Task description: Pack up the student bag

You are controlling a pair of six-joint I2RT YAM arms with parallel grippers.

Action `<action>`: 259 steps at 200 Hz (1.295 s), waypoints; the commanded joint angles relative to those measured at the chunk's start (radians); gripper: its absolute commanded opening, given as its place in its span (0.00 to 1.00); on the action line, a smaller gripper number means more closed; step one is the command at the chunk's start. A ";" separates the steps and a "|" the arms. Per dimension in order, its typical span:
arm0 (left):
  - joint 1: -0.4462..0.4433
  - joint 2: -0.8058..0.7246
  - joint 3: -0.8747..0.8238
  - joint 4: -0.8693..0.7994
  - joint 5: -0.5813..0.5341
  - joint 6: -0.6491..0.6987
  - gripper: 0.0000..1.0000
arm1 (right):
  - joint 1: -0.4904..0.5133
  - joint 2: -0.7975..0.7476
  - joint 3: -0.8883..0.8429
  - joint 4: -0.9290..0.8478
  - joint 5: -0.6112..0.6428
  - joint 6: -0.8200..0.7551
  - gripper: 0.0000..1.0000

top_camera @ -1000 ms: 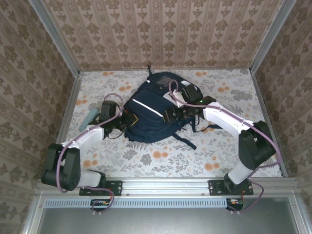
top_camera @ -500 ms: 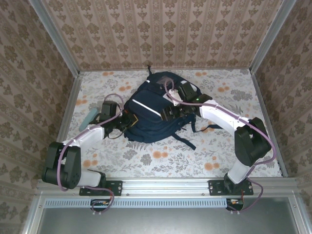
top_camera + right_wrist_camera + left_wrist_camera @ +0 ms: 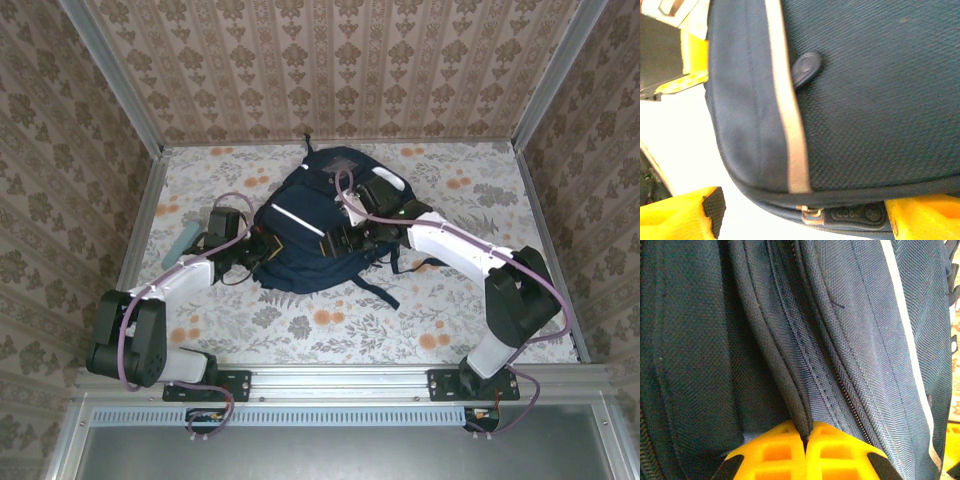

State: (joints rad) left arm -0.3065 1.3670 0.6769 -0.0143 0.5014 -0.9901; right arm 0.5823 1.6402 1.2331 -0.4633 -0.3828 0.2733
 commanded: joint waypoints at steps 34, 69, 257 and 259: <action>-0.008 0.010 0.024 0.017 0.024 0.008 0.00 | 0.043 -0.037 -0.011 -0.103 0.056 -0.058 0.75; -0.009 0.008 0.030 0.014 0.026 0.007 0.00 | 0.056 -0.025 0.000 -0.106 0.148 -0.109 0.60; -0.002 0.006 0.036 0.029 0.062 -0.002 0.00 | 0.155 0.028 0.052 -0.079 0.558 -0.195 0.33; -0.002 0.006 0.035 0.028 0.063 -0.001 0.00 | 0.155 0.028 0.052 -0.080 0.557 -0.195 0.32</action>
State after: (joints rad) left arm -0.3058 1.3685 0.6861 -0.0139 0.5163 -0.9909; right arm 0.7406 1.6508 1.2537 -0.5617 0.0971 0.0853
